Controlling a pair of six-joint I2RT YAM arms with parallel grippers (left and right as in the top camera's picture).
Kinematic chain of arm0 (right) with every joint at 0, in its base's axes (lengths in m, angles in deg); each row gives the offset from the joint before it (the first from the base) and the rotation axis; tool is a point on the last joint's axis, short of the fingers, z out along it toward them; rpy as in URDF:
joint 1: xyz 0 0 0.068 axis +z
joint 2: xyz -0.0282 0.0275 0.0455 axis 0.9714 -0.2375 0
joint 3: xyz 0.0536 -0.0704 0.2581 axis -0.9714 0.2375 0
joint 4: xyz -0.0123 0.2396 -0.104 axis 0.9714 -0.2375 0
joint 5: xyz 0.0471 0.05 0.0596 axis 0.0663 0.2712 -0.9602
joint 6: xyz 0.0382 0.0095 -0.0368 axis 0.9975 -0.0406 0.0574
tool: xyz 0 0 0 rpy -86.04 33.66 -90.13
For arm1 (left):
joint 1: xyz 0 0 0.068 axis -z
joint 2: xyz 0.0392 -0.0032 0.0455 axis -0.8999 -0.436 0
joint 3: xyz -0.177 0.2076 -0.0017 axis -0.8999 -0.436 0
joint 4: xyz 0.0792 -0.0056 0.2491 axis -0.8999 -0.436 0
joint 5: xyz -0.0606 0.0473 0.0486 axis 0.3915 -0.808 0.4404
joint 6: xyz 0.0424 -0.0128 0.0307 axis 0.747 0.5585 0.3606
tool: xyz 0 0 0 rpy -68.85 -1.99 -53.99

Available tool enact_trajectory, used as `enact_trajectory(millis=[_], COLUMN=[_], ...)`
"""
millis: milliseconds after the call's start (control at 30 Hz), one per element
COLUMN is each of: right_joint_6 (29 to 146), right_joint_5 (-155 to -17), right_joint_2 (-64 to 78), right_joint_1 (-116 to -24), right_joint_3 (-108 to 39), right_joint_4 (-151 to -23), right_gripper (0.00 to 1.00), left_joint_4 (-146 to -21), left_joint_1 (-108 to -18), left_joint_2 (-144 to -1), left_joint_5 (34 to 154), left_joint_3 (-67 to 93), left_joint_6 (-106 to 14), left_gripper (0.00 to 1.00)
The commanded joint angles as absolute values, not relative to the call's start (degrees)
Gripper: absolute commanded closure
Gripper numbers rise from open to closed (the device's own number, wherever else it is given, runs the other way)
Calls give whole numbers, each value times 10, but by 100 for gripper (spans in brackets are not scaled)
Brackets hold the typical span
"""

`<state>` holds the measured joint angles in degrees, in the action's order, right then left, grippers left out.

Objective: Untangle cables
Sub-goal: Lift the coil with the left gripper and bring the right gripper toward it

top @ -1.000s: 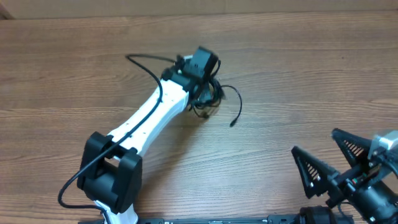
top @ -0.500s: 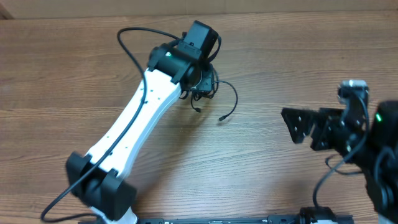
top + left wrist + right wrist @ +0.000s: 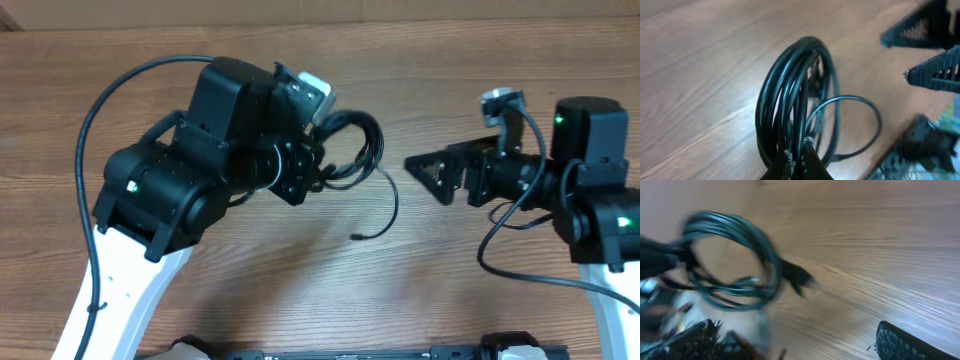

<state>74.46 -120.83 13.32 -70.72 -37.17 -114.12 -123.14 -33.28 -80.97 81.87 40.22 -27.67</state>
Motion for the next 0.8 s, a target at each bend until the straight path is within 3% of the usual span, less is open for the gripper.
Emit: enact_trajectory(millis=[0,67,200,300,400,433,467,567,667,767], right_joint_6=[736,736,735,731,731,731,731,664,533,473], right_joint_5=[-1239,-1239,-1238,-1239,-1239,-1239,-1239,-1275,-1286,-1283], right_joint_2=[134,134,134,134,134,134,134,130,120,96], right_joint_1=[-662,-642,-624,-623,-623,-623,-623,-620,-607,-606], right_joint_3=[-371,-371,-371,-371,-371,-371,-371,-371,-371,-371], right_joint_4=[-1114,-1097,-1086,-1086,-1087,-1089,-1090,-1105,-1144,-1157], right_gripper=[1,12,19,43,41,28,21,7,6,10], left_joint_4=[-1241,-1244,-1254,-1267,-1276,-1278,-1278,-1282,-1286,-1287], left_joint_1=[-309,-289,-261,-258,-258,-258,-258,-258,-258,-258], left_joint_2=[-814,-814,-814,-814,-813,-813,-813,-813,-813,-813], left_joint_5=[904,903,903,901,901,901,902,901,890,880], left_joint_3=[409,409,409,409,409,409,409,409,409,409], left_joint_6=[-193,-181,-150,-139,-132,-131,-129,-111,-97,-97], left_gripper=[96,96,96,96,96,96,96,96,96,96])
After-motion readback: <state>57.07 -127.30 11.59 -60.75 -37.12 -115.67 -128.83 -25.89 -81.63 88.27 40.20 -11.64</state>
